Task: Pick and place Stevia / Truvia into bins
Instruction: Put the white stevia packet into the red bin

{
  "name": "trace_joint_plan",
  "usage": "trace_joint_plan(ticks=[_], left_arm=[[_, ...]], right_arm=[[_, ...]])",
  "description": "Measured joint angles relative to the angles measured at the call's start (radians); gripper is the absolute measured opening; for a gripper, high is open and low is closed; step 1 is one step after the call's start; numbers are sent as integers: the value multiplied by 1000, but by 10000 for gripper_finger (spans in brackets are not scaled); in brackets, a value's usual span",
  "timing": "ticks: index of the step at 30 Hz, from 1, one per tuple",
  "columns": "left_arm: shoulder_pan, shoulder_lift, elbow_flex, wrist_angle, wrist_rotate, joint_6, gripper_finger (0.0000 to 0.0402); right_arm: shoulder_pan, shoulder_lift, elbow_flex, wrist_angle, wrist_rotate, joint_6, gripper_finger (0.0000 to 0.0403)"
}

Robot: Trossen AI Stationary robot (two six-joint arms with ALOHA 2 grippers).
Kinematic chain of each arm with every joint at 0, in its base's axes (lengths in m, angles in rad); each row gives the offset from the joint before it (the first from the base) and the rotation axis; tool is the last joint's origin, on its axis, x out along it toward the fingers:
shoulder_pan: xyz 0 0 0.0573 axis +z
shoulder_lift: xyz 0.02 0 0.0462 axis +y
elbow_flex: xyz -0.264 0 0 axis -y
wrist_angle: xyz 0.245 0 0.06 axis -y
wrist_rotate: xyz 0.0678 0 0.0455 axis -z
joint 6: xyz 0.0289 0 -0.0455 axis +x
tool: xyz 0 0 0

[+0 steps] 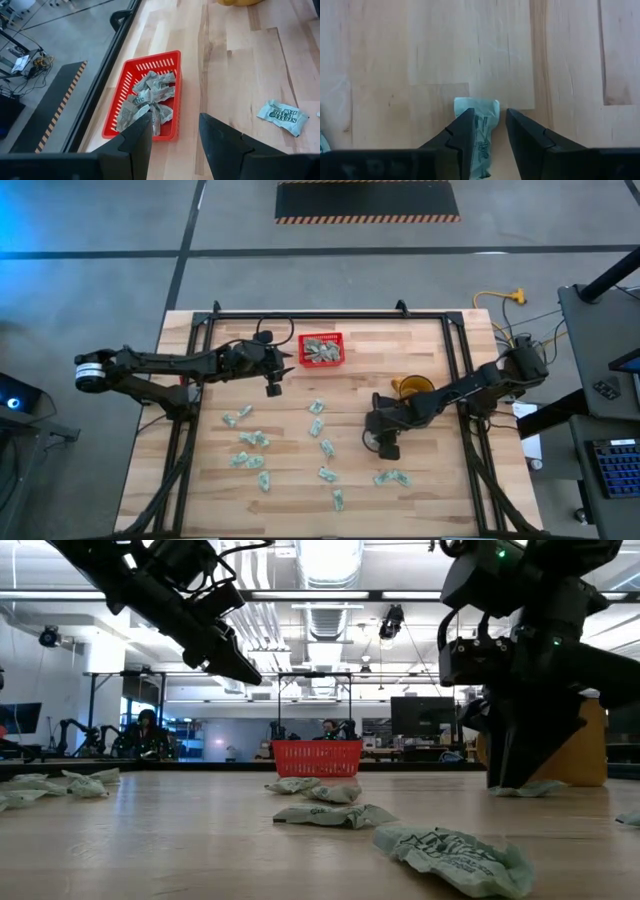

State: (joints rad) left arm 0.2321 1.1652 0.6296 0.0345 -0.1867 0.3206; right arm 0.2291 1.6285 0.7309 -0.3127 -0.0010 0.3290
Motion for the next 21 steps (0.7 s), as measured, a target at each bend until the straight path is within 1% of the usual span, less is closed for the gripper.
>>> trace_joint_plan(ticks=[3,7,11,18,21], left_arm=[[0,0,0,0,0,0,146],[0,0,0,0,0,0,146],[0,0,0,0,0,0,146],[0,0,0,0,0,0,146],[0,0,0,0,0,0,146]], right_arm=[[-4,1,18,-24,-2,-2,108],[-4,-2,26,-33,0,-39,96],[-5,2,28,-35,3,-58,70],[-5,3,28,3,7,-148,15],[-6,6,27,61,8,-214,10]])
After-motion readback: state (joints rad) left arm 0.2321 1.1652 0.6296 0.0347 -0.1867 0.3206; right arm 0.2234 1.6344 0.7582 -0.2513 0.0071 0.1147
